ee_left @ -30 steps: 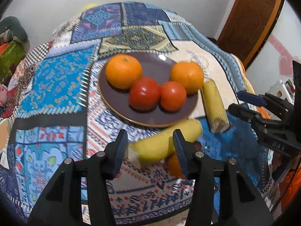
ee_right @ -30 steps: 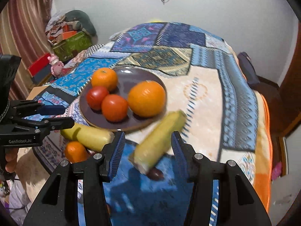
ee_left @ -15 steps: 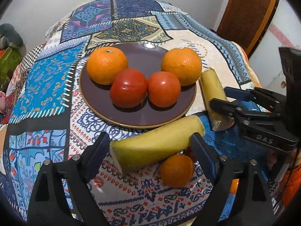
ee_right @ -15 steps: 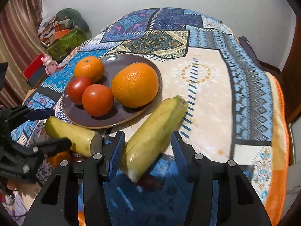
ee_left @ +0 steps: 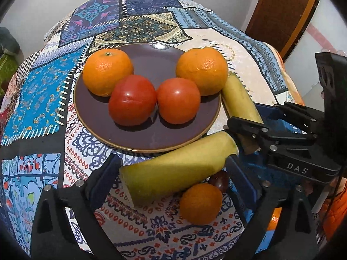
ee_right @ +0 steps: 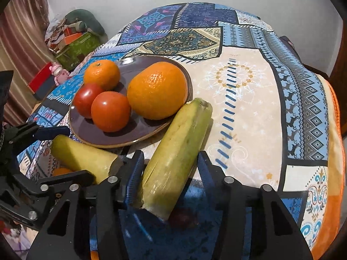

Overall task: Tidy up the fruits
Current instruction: 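Close the right gripper on a yellow vegetable while the left gripper grasps the other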

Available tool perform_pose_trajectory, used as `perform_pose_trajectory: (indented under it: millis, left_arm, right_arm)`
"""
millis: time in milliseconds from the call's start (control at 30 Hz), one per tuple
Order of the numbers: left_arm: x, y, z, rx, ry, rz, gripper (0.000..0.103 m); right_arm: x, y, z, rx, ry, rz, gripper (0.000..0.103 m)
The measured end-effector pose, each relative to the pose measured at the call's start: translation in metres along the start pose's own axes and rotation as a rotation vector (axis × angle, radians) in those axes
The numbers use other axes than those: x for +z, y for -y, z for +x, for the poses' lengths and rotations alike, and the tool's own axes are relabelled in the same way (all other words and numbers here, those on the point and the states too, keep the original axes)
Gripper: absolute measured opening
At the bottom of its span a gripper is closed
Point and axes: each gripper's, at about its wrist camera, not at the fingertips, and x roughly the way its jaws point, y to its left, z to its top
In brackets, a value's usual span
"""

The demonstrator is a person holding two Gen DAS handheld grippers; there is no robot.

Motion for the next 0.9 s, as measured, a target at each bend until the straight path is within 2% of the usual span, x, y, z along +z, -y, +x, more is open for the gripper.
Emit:
perform_pose_trajectory:
  millis: [33,100,133,333,567,667,800,900]
  left_arm:
    - [-0.001,0.001,-0.001,0.000,0.003,0.002,0.092]
    - [-0.004,0.002,-0.004,-0.014,0.001,0.010,0.080]
    - [-0.006,0.003,-0.004,-0.022,-0.005,0.014,0.077]
    - [-0.015,0.017,-0.012,-0.008,0.003,0.077,0.072]
    - [-0.025,0.032,-0.022,-0.054,-0.011,0.124,0.062]
    - [-0.030,0.039,-0.026,-0.038,-0.011,0.154,0.057]
    - [-0.023,0.041,-0.028,-0.014,-0.012,0.155,0.056]
    - [-0.014,0.042,-0.037,-0.064,0.008,0.149,0.056]
  right_arm:
    - [0.000,0.001,0.000,0.006,-0.001,0.004,0.045]
    - [-0.005,0.001,-0.003,0.025,-0.007,0.006,0.044]
    - [-0.005,0.001,-0.003,0.026,-0.007,0.007,0.043]
    - [-0.014,0.001,-0.013,0.016,-0.007,0.009,0.037]
    - [-0.027,0.008,-0.028,-0.011,-0.004,0.008,0.035]
    - [-0.034,0.010,-0.036,-0.013,-0.007,0.000,0.035]
    - [-0.044,0.014,-0.044,-0.025,-0.014,-0.003,0.035]
    - [-0.049,0.019,-0.048,-0.020,-0.016,0.017,0.035]
